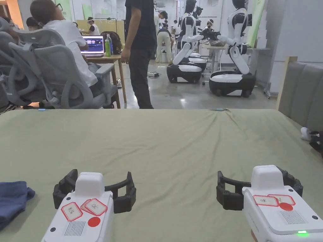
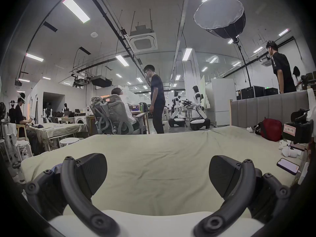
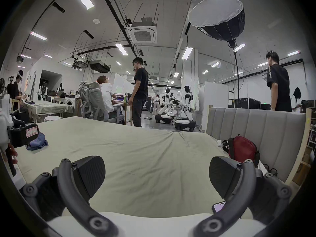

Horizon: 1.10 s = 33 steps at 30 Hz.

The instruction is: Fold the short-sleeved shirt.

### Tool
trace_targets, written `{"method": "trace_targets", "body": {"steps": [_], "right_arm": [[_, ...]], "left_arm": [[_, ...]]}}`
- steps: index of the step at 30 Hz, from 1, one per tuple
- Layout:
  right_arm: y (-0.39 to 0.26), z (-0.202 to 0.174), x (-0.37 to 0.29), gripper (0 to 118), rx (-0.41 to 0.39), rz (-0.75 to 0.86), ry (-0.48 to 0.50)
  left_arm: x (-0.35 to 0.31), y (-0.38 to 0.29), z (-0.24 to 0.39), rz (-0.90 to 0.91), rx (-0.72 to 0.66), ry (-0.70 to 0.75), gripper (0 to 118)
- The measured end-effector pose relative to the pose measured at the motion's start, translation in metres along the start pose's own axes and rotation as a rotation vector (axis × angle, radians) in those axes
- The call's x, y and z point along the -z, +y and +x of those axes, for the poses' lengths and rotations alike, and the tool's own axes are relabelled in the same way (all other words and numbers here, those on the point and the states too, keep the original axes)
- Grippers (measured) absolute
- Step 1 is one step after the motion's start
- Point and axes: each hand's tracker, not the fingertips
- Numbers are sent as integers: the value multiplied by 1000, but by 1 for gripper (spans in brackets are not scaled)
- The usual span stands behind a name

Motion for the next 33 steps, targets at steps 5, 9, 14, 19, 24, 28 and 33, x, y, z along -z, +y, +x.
{"method": "trace_targets", "body": {"steps": [5,9,14,19,24,28,33], "right_arm": [[0,-1,1,118,-1,0,1],[0,-2,1,118,-1,1,0],[-1,-1,2,118,26,0,-15],[2,2,2,118,41,-15,-7],[19,7,6,118,243,-150,-11],[17,8,5,118,254,-155,-73],[15,11,11,118,280,-235,-24]], "left_arm": [[0,0,0,-3,4,-1,118],[0,-1,-2,-2,3,2,118],[-2,-1,-1,-2,10,2,118],[-2,-1,1,-3,13,-4,118],[-3,0,3,-5,24,-16,118],[-3,0,3,-7,27,-10,118],[6,-10,-4,-13,25,-9,118]]}}
